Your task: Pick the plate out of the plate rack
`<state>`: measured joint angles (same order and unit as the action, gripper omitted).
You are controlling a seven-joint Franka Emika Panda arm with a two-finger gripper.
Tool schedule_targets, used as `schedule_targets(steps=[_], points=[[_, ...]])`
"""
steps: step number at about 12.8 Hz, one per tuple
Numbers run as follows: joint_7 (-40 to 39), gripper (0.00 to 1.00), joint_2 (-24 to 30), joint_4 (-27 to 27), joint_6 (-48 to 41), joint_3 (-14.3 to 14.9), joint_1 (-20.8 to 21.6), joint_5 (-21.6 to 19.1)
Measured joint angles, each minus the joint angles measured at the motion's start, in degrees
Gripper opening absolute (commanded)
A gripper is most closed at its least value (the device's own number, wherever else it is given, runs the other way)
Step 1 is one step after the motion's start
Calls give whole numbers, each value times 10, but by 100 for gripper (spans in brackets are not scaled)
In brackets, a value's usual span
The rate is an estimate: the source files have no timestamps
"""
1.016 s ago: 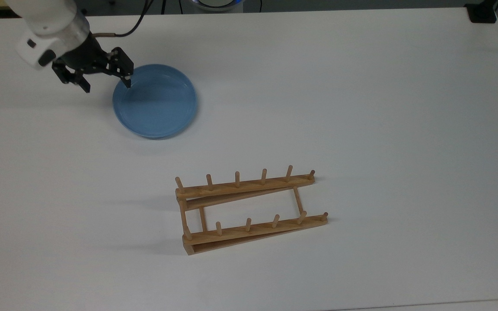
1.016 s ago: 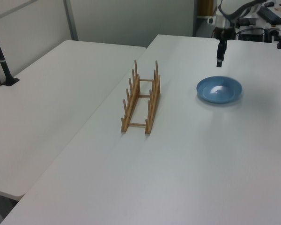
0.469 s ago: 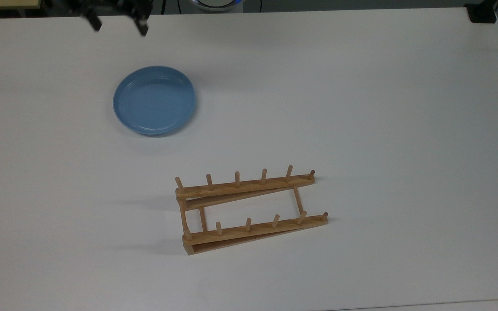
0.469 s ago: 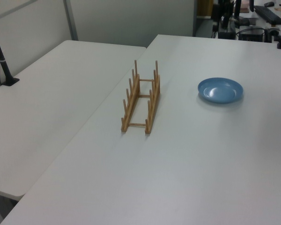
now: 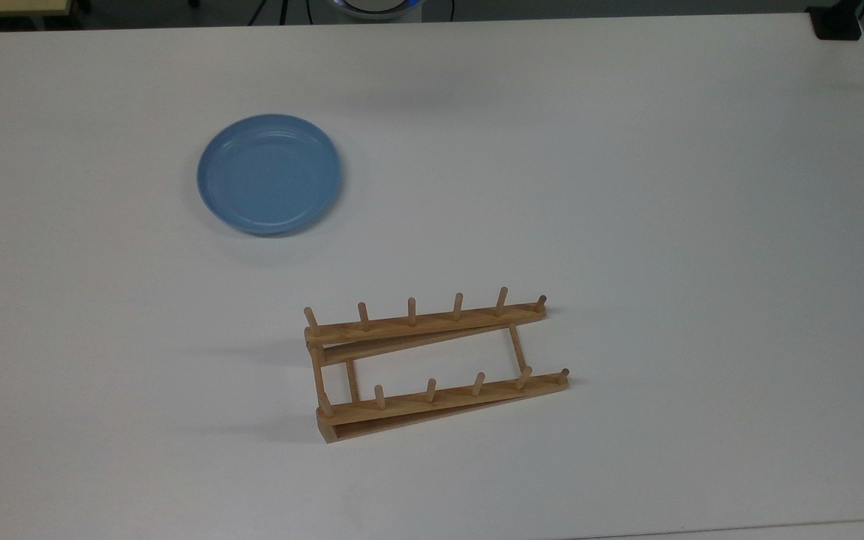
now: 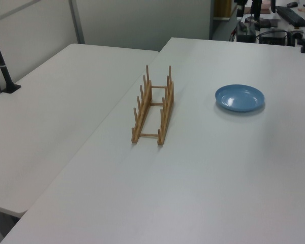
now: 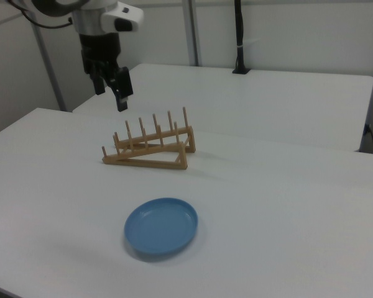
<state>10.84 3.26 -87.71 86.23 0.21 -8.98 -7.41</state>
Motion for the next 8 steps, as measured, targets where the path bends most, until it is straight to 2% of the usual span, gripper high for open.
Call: schedule_targets(steps=[3,5,8], points=[[15,100,-4,-4,49,26,54,41],[3,100,-12,-14,99,29,65,65],[-53,100,-18,-24,120,30,66,74]])
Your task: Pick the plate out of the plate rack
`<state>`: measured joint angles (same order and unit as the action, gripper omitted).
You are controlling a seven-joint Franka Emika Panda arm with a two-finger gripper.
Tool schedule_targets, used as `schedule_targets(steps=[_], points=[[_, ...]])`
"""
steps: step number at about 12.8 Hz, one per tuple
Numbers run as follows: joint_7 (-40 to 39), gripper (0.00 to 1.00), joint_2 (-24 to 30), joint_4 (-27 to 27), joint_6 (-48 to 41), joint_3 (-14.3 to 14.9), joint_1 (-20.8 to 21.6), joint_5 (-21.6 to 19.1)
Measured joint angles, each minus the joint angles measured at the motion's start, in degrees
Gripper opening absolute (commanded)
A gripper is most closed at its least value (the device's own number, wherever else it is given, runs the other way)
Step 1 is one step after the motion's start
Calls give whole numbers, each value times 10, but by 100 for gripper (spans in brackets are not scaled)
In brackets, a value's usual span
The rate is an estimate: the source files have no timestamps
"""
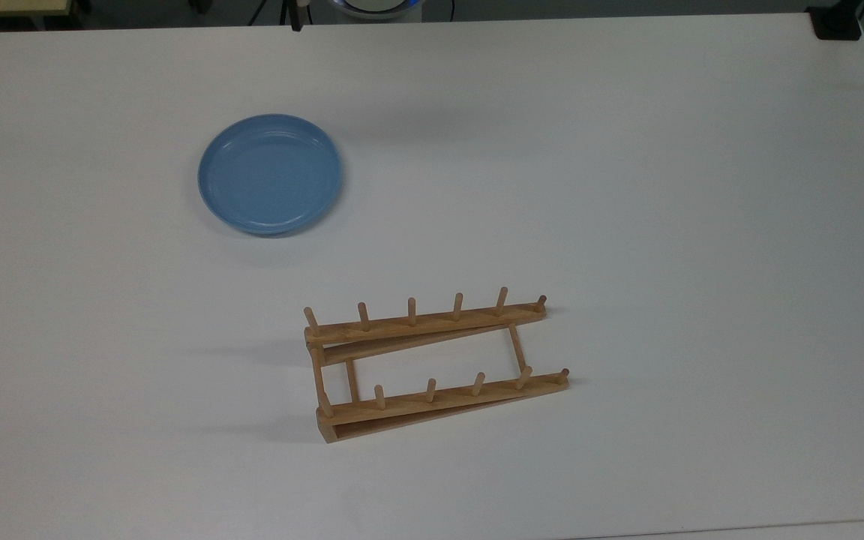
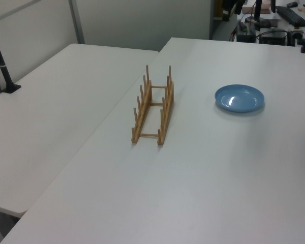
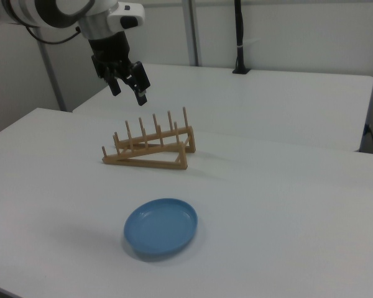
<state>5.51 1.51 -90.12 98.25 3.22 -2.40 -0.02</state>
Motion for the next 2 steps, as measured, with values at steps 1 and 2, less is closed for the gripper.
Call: schedule_targets(steps=[1,2], points=[[-10,100,0,-1,0,1,0,0],[-15,100,0,-1,0,1,0,0]])
